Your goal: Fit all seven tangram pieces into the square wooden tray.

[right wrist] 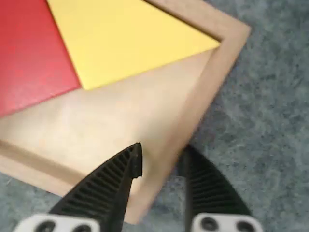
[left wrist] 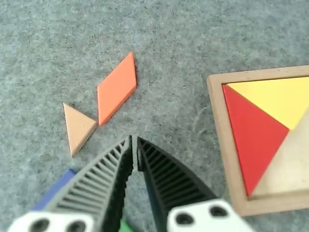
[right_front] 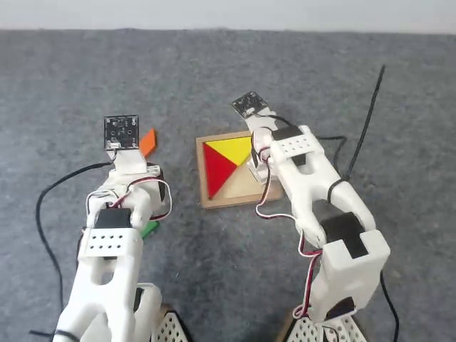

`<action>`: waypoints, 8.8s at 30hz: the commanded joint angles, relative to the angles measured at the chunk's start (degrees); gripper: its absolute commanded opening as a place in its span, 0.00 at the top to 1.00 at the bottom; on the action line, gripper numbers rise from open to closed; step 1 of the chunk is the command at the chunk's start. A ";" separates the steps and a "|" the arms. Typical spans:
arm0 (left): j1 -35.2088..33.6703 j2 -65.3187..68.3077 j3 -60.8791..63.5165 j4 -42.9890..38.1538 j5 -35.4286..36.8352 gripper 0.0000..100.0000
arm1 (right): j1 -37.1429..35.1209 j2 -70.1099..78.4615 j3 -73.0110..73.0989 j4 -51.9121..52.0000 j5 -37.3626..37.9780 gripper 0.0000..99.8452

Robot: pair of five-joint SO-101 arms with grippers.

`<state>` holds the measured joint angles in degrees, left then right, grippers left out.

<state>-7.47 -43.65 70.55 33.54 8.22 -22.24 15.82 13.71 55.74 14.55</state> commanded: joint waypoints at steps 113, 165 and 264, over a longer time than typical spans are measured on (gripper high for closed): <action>-10.99 -2.02 -6.99 13.98 -14.95 0.94 | 15.52 -29.67 19.87 6.73 4.92 0.91; -8.18 116.48 -144.13 67.16 -69.10 0.75 | 17.71 -32.40 39.21 -15.34 0.44 0.91; 35.43 60.48 -61.85 35.69 21.89 0.92 | 17.63 -32.31 39.21 -16.04 0.18 0.91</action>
<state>27.69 17.63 8.84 70.90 30.73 -5.10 -13.71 53.27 40.70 15.25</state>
